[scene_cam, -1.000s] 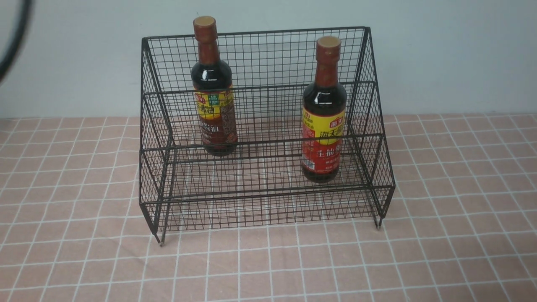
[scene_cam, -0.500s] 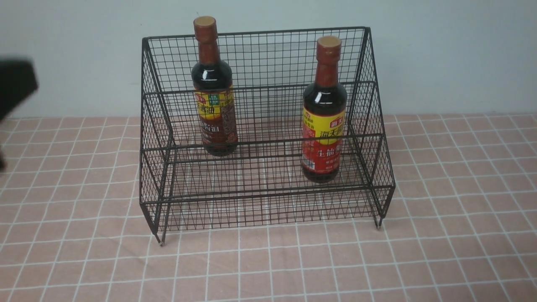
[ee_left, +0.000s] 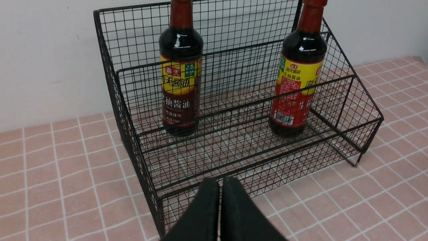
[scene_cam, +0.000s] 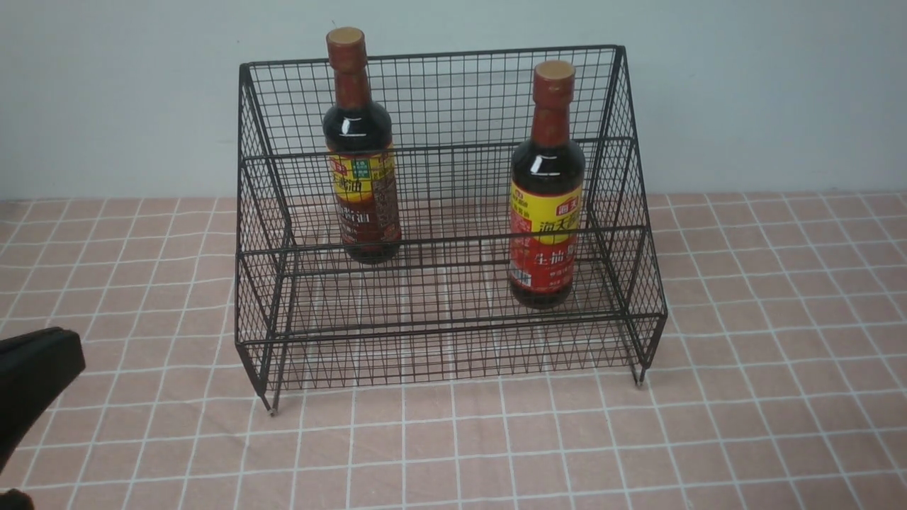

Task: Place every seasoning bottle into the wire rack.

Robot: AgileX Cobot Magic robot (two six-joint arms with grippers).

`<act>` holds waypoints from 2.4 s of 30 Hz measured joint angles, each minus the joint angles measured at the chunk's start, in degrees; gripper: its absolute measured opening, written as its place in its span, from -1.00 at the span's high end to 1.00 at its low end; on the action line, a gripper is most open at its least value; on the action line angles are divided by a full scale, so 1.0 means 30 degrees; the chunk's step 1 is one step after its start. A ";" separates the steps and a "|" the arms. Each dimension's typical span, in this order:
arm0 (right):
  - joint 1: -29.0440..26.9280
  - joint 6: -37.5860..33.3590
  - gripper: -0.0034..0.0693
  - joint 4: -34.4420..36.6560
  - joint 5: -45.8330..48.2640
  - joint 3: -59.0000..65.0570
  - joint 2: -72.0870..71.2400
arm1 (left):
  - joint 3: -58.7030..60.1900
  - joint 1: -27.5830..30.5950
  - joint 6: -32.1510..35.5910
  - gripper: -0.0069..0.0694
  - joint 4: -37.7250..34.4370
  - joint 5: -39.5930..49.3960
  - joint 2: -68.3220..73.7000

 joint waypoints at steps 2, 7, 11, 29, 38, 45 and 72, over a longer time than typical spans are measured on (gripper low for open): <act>0.0000 0.0000 0.95 0.0000 0.0000 0.0000 0.0000 | 0.0007 0.0000 0.0022 0.84 0.0232 -0.0147 -0.0015; 0.0000 -0.0151 0.95 0.0000 0.0000 0.0000 0.0000 | 0.0672 0.0000 0.0022 0.84 0.0899 -0.1906 -0.0154; 0.0000 -0.0152 0.95 0.0000 0.0000 0.0000 0.0000 | 0.2529 0.0347 -0.0057 0.84 0.1684 -0.3813 -0.1376; 0.0000 -0.0213 0.95 0.0000 0.0022 0.0000 0.0000 | 1.1829 0.3578 -0.0159 0.84 0.3349 -0.4618 -0.7907; 0.0000 -0.0213 0.95 0.0000 0.0022 0.0000 0.0000 | 1.1832 0.3578 -0.0385 0.84 0.3667 -0.3692 -0.7907; 0.0000 -0.0213 0.95 0.0000 0.0022 0.0000 0.0000 | 1.1832 0.3578 -0.0497 0.84 0.3202 -0.3692 -0.7907; 0.0000 -0.0220 0.95 0.0000 0.0022 0.0000 0.0000 | 1.1832 0.3594 -0.0518 0.84 0.3158 -0.3643 -0.7907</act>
